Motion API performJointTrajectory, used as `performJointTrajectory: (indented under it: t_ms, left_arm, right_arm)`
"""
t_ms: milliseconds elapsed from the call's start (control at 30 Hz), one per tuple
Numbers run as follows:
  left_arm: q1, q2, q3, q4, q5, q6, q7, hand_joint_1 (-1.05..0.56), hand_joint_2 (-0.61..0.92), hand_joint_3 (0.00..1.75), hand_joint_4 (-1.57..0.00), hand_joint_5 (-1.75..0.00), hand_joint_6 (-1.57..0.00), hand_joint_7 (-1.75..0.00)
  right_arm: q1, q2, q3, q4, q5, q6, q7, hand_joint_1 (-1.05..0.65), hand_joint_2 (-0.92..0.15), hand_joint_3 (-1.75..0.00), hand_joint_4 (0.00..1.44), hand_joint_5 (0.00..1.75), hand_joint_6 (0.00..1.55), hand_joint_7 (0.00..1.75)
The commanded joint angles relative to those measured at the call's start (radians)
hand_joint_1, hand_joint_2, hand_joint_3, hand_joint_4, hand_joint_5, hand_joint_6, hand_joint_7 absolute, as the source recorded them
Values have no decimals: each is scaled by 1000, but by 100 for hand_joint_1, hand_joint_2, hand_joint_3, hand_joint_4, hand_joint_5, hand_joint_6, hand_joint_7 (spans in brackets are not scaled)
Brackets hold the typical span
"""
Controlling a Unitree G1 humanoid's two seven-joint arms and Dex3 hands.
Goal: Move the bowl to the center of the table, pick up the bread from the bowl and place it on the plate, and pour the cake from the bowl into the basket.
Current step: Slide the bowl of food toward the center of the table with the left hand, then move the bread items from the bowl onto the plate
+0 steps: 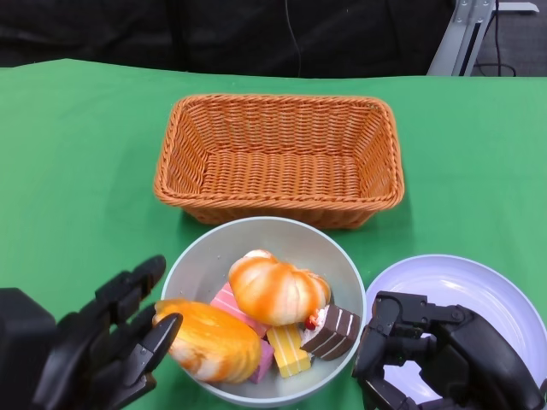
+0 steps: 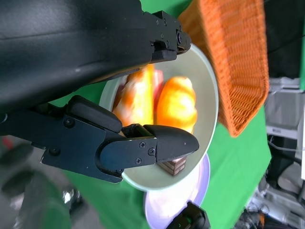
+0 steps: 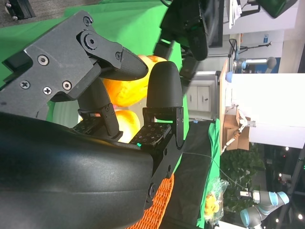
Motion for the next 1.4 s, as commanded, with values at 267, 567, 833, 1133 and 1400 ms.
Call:
performJointTrajectory:
  t_ms: [267, 567, 833, 1133, 1400]
  left_arm:
    - [13, 22, -4, -54, 206, -55, 96, -57, 92, 42, -14, -6, -17, -4]
    - [-37, -104, 105, 186, 165, -472, 115, -41, 92, 20, -43, -12, -43, -7]
    - [-163, -141, 146, 504, 138, -828, 84, -22, 92, 16, -98, -14, -89, -7]
    - [-269, -144, 146, 717, 112, -1012, 37, -16, 92, 21, -102, -55, -118, -12]
    - [-320, -138, 149, 821, 176, -1090, 71, -19, 92, 25, -82, -116, -118, -22]
  right_arm:
    - [2, -7, -4, 0, 1, -13, -3, -17, -45, -106, 71, 168, 72, 129]
    - [-2, -9, -8, 9, 10, -11, 4, -18, -44, -105, 72, 168, 73, 128]
    - [4, -11, -21, 17, 5, -22, 9, -20, -46, -100, 73, 160, 76, 122]
    - [10, -11, -38, 24, 18, -49, 21, -17, -45, -103, 74, 156, 77, 116]
    - [3, -20, -71, 23, 11, -79, 9, -16, -43, -107, 72, 153, 74, 114]
